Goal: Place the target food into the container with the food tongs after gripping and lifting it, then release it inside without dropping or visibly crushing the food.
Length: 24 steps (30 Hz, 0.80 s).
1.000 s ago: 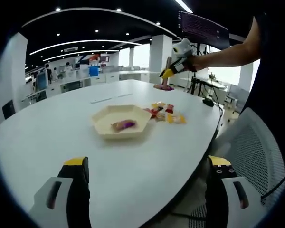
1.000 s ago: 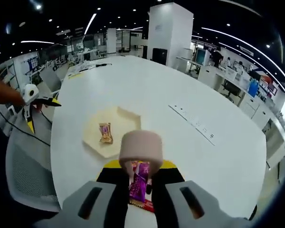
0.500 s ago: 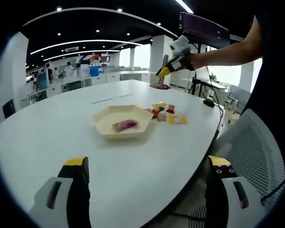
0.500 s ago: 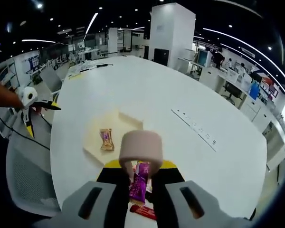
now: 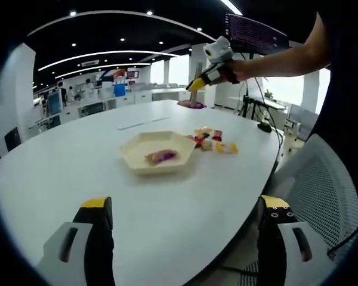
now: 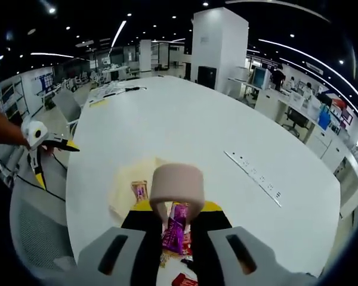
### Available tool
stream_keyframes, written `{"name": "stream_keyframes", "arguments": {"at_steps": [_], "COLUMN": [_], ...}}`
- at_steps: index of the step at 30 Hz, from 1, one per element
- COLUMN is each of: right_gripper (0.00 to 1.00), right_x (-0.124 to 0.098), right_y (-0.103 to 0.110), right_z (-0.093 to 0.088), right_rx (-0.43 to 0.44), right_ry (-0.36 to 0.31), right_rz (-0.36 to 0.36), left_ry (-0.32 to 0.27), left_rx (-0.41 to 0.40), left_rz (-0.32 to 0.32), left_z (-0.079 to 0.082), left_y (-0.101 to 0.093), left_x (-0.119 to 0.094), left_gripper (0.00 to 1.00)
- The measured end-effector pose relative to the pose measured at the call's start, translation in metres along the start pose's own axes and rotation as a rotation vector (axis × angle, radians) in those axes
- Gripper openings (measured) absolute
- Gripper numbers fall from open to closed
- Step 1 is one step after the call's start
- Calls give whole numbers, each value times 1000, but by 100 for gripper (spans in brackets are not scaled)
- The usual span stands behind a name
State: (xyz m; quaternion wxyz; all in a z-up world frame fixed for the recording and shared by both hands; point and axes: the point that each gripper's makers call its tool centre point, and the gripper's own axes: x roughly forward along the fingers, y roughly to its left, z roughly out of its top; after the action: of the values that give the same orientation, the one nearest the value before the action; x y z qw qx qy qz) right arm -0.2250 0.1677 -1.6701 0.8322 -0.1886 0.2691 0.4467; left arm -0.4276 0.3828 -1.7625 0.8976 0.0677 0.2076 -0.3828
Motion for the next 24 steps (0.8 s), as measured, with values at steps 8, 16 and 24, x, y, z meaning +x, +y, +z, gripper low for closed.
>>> {"name": "stream_keyframes", "arguments": {"at_steps": [8,16,24], "right_gripper": [16,16,16], "right_x": [23,41,57], "right_y": [10,21,28], "right_z": [29,46,55], "right_rx": [-25,-32,-23], "right_ry": [-10,-15,-16], "right_rz": [21,39,46], "left_ry": [-11,3,19], "left_rx": [6,23,81], "left_rz": [1,-12,-4], "left_z": [3,-1,-3], "left_y": [2,-1,-1], "left_x": [-2,0,-1], "left_gripper": [97,96,94]}}
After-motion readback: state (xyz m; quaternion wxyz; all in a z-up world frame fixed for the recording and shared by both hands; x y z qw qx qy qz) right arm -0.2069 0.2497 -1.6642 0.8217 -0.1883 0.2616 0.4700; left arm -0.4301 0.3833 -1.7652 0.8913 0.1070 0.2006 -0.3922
